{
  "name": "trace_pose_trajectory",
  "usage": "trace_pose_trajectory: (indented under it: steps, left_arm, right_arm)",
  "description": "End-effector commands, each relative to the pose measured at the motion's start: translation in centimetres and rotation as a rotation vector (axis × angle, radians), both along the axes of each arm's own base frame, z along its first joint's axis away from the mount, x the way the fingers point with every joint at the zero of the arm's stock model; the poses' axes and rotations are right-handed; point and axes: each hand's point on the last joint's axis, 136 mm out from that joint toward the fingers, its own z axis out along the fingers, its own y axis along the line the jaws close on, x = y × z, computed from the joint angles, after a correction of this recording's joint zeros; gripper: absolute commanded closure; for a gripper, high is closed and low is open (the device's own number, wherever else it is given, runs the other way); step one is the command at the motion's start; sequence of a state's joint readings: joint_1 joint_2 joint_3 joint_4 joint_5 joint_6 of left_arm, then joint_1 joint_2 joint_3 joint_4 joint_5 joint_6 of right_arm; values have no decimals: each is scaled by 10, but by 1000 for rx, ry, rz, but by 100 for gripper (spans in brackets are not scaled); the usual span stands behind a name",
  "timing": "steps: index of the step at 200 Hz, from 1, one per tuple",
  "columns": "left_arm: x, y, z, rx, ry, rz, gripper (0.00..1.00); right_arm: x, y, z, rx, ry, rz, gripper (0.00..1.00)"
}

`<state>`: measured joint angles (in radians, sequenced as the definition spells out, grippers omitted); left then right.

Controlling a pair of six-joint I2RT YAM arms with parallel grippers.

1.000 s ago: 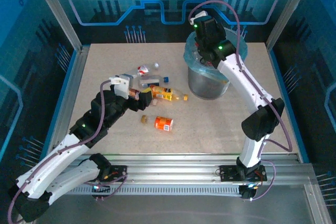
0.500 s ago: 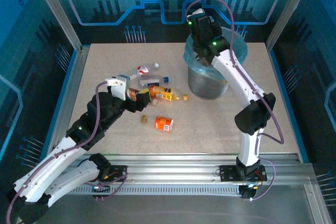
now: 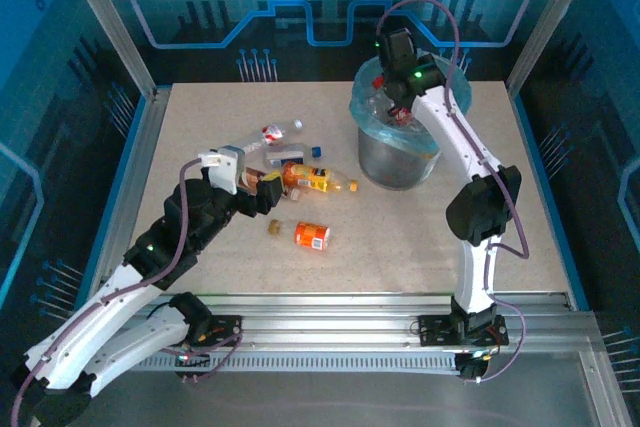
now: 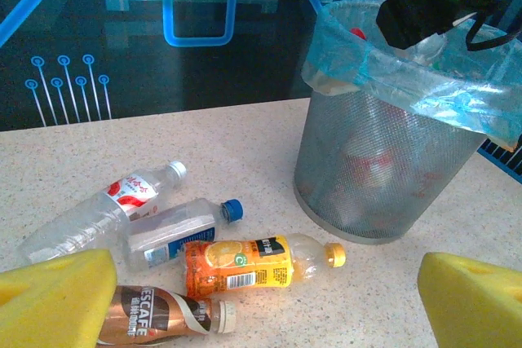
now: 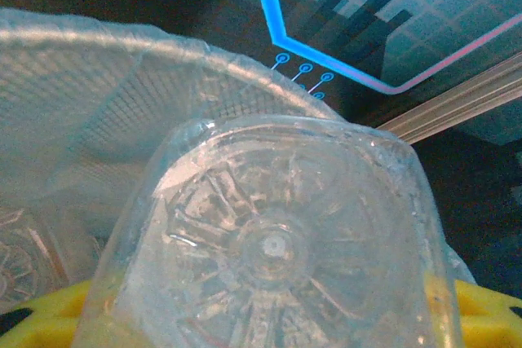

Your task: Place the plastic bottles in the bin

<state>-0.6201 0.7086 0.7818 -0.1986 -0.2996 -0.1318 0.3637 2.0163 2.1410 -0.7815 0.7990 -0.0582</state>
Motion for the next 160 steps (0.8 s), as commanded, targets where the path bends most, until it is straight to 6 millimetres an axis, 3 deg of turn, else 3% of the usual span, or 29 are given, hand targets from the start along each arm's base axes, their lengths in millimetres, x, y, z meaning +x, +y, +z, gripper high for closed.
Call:
trace_pose_trajectory:
  steps: [1,112,140,160]
  left_arm:
    - [-1,2,-3,-4,6,15,4]
    - [3,1,-8,27,18,22,4]
    - [4,1,-10,35,22,21,4]
    - [4,1,-9,36,19,22,4]
  right_arm:
    - [-3,-7,-13,113,25,-21,38]
    - [-3,-18,-63,250,106,-39,34]
    - [-2,-12,-51,262,97,-16,31]
    - [-6,-5,-22,259,40,12,25]
